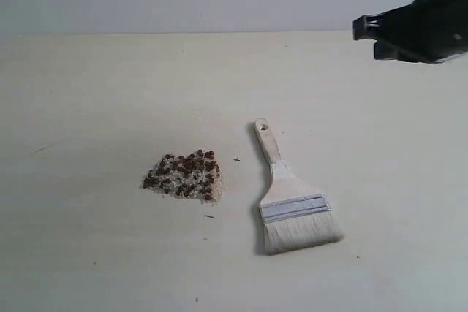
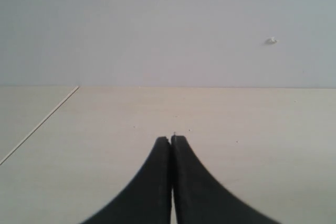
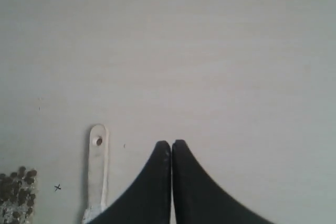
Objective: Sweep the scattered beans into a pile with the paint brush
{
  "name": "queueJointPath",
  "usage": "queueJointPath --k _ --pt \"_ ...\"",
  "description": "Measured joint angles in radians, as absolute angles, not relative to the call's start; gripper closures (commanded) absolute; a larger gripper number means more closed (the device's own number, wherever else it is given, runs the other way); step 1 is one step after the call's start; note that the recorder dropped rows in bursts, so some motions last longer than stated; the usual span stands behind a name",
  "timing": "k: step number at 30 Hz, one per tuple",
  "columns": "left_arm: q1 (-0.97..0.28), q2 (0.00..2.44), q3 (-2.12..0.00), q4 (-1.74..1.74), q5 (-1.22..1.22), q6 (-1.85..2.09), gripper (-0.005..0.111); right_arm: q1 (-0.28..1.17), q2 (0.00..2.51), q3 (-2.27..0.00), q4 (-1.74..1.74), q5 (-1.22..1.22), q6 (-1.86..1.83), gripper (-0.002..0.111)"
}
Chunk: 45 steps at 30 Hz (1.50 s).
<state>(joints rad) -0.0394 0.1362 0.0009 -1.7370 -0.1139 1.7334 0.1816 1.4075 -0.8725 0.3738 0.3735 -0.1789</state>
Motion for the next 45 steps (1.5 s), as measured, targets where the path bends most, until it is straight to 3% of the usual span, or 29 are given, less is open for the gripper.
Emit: queueJointPath --k 5,9,24,32,45 --pt "-0.039 0.136 0.001 -1.737 -0.114 1.733 0.107 0.182 0.985 -0.548 0.385 0.266 -0.172 0.108" --pt "-0.039 0.136 0.001 -1.737 -0.114 1.733 0.107 0.182 0.768 -0.509 0.386 0.303 -0.172 0.108" --pt "-0.039 0.136 0.001 -1.737 -0.114 1.733 0.107 0.182 0.521 -0.507 0.370 0.308 -0.190 0.108" --pt "-0.039 0.136 0.001 -1.737 -0.114 1.733 0.107 0.170 0.234 -0.490 0.235 0.304 -0.231 0.108" --pt "-0.039 0.136 0.001 -1.737 -0.114 1.733 0.107 0.166 0.069 -0.275 0.172 0.265 -0.216 0.108"
